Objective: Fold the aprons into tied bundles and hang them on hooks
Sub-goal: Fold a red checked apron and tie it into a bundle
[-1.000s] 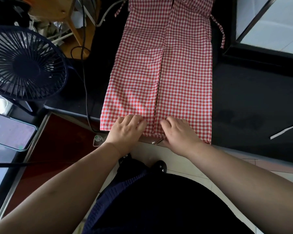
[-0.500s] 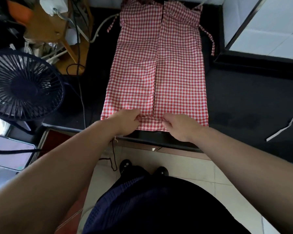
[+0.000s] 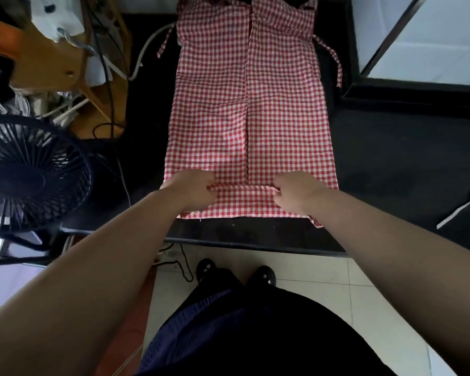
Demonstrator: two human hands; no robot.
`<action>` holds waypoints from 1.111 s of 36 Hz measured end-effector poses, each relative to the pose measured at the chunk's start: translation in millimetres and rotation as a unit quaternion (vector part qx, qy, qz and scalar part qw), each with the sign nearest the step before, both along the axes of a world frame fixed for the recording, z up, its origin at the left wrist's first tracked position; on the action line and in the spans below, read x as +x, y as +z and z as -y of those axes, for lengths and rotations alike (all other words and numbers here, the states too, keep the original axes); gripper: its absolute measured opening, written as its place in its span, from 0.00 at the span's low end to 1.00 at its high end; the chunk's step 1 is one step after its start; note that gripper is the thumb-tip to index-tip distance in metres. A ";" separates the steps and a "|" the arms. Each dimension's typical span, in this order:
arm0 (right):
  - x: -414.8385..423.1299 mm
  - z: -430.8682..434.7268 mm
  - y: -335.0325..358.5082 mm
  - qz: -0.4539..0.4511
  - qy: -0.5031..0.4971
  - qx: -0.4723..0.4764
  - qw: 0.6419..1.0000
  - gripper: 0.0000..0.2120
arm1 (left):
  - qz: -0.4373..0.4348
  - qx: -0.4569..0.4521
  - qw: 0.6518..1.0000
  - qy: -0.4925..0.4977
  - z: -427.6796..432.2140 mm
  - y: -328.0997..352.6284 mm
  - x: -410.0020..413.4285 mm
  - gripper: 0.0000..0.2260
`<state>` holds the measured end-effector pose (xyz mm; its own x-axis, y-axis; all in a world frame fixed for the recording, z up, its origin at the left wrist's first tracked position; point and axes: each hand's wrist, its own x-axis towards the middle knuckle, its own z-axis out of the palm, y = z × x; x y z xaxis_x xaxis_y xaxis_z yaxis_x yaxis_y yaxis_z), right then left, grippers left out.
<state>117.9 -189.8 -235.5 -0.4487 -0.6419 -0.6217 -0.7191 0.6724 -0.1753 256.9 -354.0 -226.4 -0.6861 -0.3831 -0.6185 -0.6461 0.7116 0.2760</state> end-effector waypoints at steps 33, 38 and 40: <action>0.7 -88.8 -14.7 -0.249 -0.100 -0.133 0.954 0.08 | -0.249 -0.227 0.942 0.013 -0.4 -50.2 87.9 0.18; 5.9 -97.5 -20.6 -0.082 -0.062 -0.128 0.986 0.25 | -0.207 -0.121 0.971 0.008 0.8 -36.6 94.5 0.18; 6.3 -103.1 -22.1 -0.078 -0.044 -0.103 0.991 0.33 | -0.154 -0.109 0.982 -0.006 -0.1 -34.2 99.4 0.30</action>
<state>124.2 -86.7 -257.6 -0.5892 -0.7020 -0.4000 -0.6883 0.6954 -0.2064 356.4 -353.9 -260.7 -0.8330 -0.4744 -0.2847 -0.5473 0.7821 0.2981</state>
